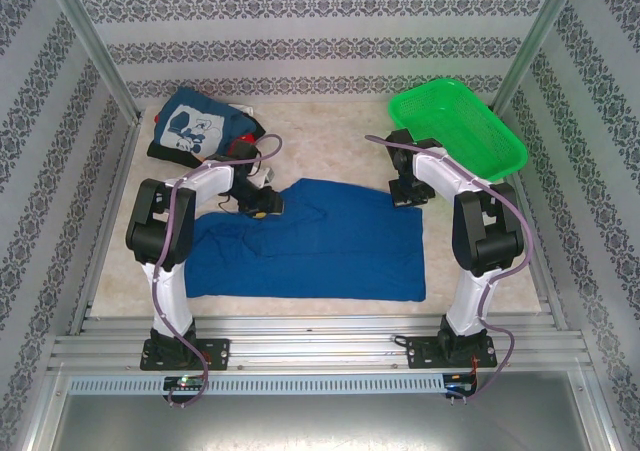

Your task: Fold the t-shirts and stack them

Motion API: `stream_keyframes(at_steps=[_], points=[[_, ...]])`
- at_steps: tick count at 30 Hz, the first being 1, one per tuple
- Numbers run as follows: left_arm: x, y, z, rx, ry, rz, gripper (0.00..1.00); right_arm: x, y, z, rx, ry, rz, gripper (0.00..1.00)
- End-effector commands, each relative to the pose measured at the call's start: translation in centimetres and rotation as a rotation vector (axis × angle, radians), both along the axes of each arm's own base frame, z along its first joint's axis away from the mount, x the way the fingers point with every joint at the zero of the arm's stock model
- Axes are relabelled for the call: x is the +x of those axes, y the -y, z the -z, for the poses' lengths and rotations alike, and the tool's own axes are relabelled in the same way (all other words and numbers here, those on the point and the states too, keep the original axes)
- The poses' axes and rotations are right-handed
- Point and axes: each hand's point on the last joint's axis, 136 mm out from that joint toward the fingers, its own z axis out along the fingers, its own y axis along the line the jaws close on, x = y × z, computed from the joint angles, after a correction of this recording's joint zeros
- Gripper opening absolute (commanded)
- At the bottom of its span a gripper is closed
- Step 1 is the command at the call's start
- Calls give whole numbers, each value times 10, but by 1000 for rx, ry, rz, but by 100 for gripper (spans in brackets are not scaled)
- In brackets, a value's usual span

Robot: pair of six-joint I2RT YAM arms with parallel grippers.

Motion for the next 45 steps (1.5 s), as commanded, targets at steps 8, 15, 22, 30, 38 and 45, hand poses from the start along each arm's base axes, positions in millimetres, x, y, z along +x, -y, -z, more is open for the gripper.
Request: stream_keyframes(at_steps=[8, 15, 22, 30, 38, 45], points=[[30, 3, -16, 17, 92, -57, 48, -4, 3, -7, 4, 8, 14, 0], [39, 12, -10, 47, 99, -58, 47, -4, 2, -6, 10, 6, 14, 0], [44, 7, -2, 97, 94, -61, 44, -5, 3, -6, 6, 5, 12, 0], [45, 11, 3, 110, 96, -38, 39, -4, 2, -6, 7, 5, 7, 0], [47, 11, 9, 142, 96, -30, 18, -4, 3, -6, 5, 4, 7, 0], [55, 6, -11, 172, 143, -7, 0, -4, 3, -7, 3, 6, 8, 0]])
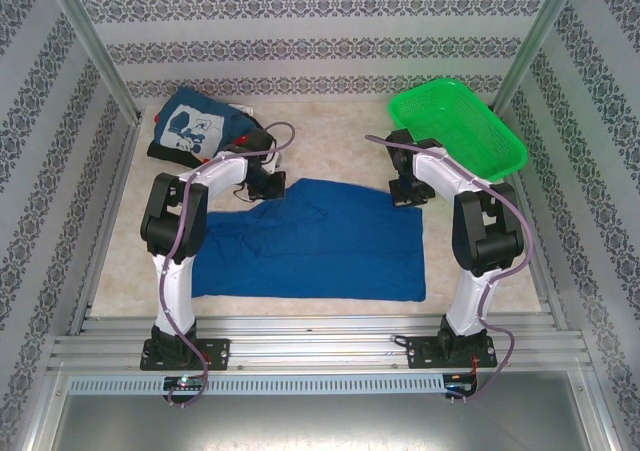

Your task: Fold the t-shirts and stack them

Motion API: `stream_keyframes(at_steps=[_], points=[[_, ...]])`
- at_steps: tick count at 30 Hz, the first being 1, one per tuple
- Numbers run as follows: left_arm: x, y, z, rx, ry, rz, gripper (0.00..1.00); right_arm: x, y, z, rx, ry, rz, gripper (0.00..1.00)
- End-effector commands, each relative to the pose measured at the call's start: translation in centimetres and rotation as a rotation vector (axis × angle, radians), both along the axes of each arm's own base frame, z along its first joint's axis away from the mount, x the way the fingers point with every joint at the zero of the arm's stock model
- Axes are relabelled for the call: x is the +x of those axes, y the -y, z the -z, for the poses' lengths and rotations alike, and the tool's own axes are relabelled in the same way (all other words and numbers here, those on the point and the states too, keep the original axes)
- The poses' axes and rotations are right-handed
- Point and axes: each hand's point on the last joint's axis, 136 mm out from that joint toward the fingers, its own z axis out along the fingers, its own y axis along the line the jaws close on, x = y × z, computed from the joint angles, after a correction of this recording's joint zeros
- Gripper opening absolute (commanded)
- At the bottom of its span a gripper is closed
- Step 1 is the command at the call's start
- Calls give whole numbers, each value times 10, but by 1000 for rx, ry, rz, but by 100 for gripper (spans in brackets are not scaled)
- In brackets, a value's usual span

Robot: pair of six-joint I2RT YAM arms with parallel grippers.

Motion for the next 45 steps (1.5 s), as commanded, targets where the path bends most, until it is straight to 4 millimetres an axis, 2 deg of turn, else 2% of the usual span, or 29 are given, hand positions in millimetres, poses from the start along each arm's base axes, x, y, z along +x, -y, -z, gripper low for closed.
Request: stream_keyframes(at_steps=[1, 7, 11, 16, 21, 25, 30, 37, 45], points=[[3, -5, -15, 40, 25, 29, 0, -3, 4, -7, 2, 11, 9, 0], [16, -23, -52, 38, 91, 12, 0, 2, 3, -17, 13, 40, 16, 0], [25, -47, -83, 64, 158, -21, 0, 11, 6, -32, 23, 86, 29, 0], [39, -77, -130, 127, 263, -28, 0, 28, 12, -52, 66, 153, 74, 0], [58, -107, -162, 189, 331, -45, 0, 53, 14, -71, 150, 215, 128, 0], [71, -125, -178, 223, 372, -63, 0, 70, 11, -77, 190, 224, 136, 0], [81, -140, -184, 258, 397, -75, 0, 87, 8, -78, 209, 231, 133, 0], [85, -152, -197, 278, 430, -92, 0, 97, 19, -69, 175, 217, 140, 0], [78, -138, -227, 188, 504, -86, 0, 103, 26, -74, 161, 241, 126, 0]])
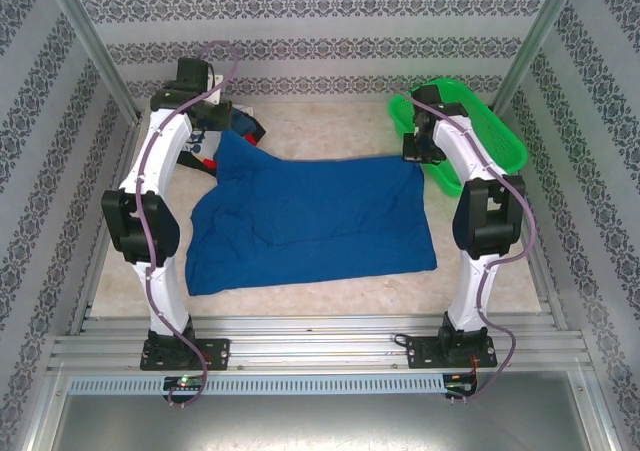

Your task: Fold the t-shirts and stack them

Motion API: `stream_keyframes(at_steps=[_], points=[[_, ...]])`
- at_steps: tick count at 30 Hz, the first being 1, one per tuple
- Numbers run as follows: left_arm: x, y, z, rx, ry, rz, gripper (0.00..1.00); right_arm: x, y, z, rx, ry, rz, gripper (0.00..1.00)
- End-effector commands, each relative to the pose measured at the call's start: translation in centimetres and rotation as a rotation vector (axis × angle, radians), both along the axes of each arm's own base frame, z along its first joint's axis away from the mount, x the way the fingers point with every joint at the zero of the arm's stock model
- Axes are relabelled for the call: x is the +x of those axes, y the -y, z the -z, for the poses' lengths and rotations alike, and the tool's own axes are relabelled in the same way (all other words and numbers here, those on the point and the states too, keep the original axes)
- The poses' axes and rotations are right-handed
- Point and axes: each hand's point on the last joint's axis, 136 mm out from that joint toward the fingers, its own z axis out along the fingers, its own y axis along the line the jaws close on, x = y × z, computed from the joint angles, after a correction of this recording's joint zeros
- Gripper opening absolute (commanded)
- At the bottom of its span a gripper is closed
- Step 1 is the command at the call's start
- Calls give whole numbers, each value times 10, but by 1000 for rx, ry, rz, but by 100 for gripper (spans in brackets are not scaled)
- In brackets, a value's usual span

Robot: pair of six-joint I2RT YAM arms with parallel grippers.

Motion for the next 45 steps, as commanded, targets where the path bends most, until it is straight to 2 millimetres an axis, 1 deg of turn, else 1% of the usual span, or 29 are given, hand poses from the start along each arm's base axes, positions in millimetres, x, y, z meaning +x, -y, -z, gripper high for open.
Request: stream_keyframes(at_steps=[1, 3, 8, 12, 14, 17, 19, 20, 22, 24, 28, 32, 36, 39, 42, 45], points=[[-11, 2, -36, -40, 84, 18, 0, 4, 5, -11, -17, 28, -13, 0], [-20, 7, -44, -72, 109, 33, 0, 2, 5, -14, -15, 40, -24, 0], [-51, 14, -51, -143, 127, 26, 0, -11, 5, -10, -8, 31, -34, 0], [-86, 16, -47, -204, 127, -8, 0, -28, 7, -3, -12, 14, -38, 0], [-105, 19, -43, -254, 128, -26, 0, -35, 10, -2, -16, 12, -35, 0], [-137, 17, -31, -294, 120, -80, 0, -45, 10, -1, -16, 13, -34, 0], [-157, 16, -16, -317, 92, -112, 0, -52, 9, 1, -8, 6, -43, 0], [-165, 17, -15, -336, 93, -121, 0, -55, 9, 2, -5, 0, -43, 0], [-184, 16, 0, -351, 57, -150, 0, -64, 10, 5, -10, -13, -42, 0], [-199, 9, 8, -339, 46, -190, 0, -73, 11, 9, -11, -20, -40, 0], [-227, -6, 34, -292, -12, -287, 0, -93, 14, 19, -17, -60, -27, 0], [-247, -18, 61, -278, -54, -396, 0, -114, 17, 33, -14, -104, 7, 0], [-262, -22, 80, -295, -81, -455, 0, -130, 15, 45, 9, -140, 30, 0], [-274, -30, 88, -278, -77, -511, 0, -139, 17, 52, 5, -163, 43, 0], [-285, -37, 91, -262, -61, -547, 0, -144, 18, 55, 0, -172, 53, 0], [-292, -37, 98, -283, -70, -572, 0, -149, 19, 58, -5, -184, 60, 0]])
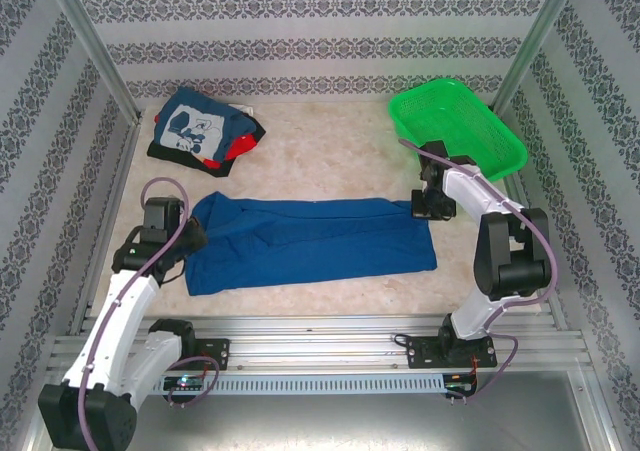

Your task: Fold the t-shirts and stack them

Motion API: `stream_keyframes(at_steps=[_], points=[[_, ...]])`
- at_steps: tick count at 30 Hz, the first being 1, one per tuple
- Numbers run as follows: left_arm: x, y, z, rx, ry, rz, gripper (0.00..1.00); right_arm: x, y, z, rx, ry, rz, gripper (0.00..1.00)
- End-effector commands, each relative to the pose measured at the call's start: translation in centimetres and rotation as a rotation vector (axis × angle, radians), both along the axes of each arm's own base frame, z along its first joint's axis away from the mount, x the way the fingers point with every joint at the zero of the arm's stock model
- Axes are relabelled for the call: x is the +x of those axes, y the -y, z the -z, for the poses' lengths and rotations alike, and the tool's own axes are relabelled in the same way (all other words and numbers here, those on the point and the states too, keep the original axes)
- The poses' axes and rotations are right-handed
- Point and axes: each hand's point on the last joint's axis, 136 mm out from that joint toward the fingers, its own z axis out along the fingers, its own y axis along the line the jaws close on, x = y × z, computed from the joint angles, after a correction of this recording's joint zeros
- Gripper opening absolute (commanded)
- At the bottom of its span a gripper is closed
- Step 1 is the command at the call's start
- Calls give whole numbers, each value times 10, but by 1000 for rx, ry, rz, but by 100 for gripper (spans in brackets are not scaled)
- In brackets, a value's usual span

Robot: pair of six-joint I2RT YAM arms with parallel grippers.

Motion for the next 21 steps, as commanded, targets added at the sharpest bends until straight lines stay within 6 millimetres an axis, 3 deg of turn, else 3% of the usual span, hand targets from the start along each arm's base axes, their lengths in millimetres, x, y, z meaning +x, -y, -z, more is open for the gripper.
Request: stream_keyframes(at_steps=[1, 15, 21], points=[[-15, -10, 14, -10, -42, -90, 0, -7, 7, -5, -6, 10, 43, 0], [-36, -8, 58, -66, -155, -165, 0, -21, 6, 13, -10, -36, 61, 0], [-46, -14, 67, -42, -196, -196, 0, -27, 7, 21, -24, -57, 61, 0]])
